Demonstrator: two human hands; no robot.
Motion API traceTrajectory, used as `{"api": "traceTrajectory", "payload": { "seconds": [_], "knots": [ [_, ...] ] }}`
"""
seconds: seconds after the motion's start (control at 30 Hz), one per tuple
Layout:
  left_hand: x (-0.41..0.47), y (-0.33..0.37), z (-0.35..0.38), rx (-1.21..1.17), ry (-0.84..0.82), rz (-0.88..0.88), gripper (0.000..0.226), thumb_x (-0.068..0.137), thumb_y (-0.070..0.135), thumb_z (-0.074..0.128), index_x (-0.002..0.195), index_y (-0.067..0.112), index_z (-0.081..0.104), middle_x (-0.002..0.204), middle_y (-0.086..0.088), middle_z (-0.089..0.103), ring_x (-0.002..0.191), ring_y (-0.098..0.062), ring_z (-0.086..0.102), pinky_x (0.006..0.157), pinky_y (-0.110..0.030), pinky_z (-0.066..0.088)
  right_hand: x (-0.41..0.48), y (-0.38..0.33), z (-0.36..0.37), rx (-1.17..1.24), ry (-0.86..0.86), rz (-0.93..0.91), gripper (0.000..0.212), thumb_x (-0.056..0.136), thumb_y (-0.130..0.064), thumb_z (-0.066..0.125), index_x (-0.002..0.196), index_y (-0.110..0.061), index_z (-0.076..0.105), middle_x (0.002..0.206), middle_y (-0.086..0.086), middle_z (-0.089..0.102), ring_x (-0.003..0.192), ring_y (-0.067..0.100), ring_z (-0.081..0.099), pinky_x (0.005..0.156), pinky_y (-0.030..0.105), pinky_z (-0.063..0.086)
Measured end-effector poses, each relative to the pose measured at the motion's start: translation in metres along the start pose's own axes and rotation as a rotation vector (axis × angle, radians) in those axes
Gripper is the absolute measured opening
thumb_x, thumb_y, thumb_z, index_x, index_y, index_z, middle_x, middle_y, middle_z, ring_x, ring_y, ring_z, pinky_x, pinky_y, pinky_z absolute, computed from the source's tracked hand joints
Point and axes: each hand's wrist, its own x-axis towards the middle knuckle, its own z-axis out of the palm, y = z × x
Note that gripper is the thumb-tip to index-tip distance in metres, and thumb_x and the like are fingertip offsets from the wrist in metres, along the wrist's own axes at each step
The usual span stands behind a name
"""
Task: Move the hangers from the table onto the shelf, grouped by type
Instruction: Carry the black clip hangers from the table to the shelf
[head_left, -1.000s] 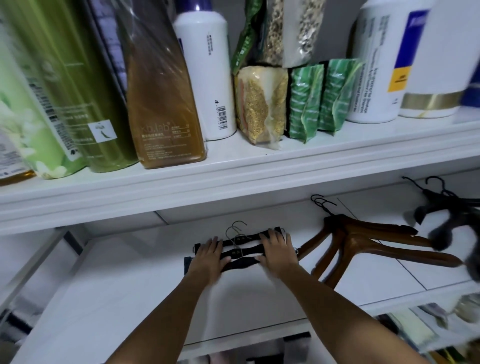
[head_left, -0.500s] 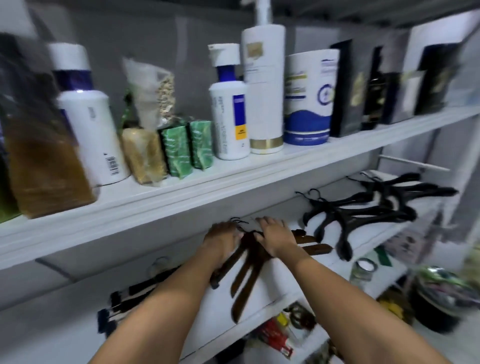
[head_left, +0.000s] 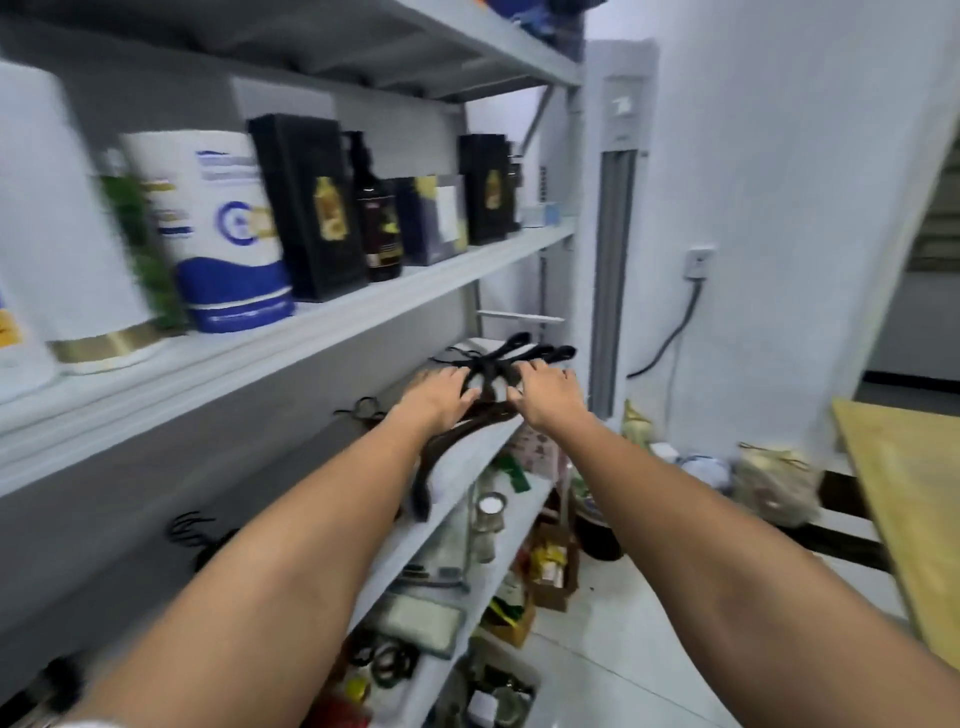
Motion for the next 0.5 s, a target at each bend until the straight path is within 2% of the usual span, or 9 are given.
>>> {"api": "traceTrajectory", "payload": {
  "seconds": [0.1, 0.3, 0.5],
  "knots": [
    [0.051, 0.063, 0.005, 0.013, 0.038, 0.134, 0.051, 0.099, 0.042, 0.033, 0.140, 0.010, 0.039, 0.145, -0.010, 0.044, 0.134, -0.027, 0.040, 0.112, -0.041, 0.028, 0.001, 0.076, -0.017, -0.025, 0.004, 0.106, 0.047, 0.096, -0.034, 0.041, 0.138, -0.014, 0.043, 0.138, 0.011, 0.047, 0.126, 0.031, 0.045, 0.106, 0.043, 0.030],
    [0.125, 0.207, 0.019, 0.053, 0.020, 0.341, 0.056, 0.101, 0.042, 0.027, 0.146, 0.009, 0.028, 0.150, -0.010, 0.036, 0.137, -0.028, 0.035, 0.113, -0.038, 0.025, -0.013, 0.227, -0.035, -0.060, 0.047, 0.321, 0.048, 0.096, -0.032, 0.041, 0.141, -0.015, 0.042, 0.139, 0.011, 0.047, 0.125, 0.031, 0.047, 0.105, 0.041, 0.031],
    [0.165, 0.349, 0.054, 0.043, -0.064, 0.534, 0.056, 0.102, 0.042, 0.025, 0.149, 0.013, 0.021, 0.155, -0.006, 0.027, 0.141, -0.026, 0.028, 0.117, -0.038, 0.020, -0.064, 0.357, -0.037, -0.102, 0.020, 0.550, 0.048, 0.096, -0.032, 0.042, 0.141, -0.016, 0.042, 0.140, 0.010, 0.046, 0.126, 0.030, 0.046, 0.105, 0.040, 0.031]
  ]
}}
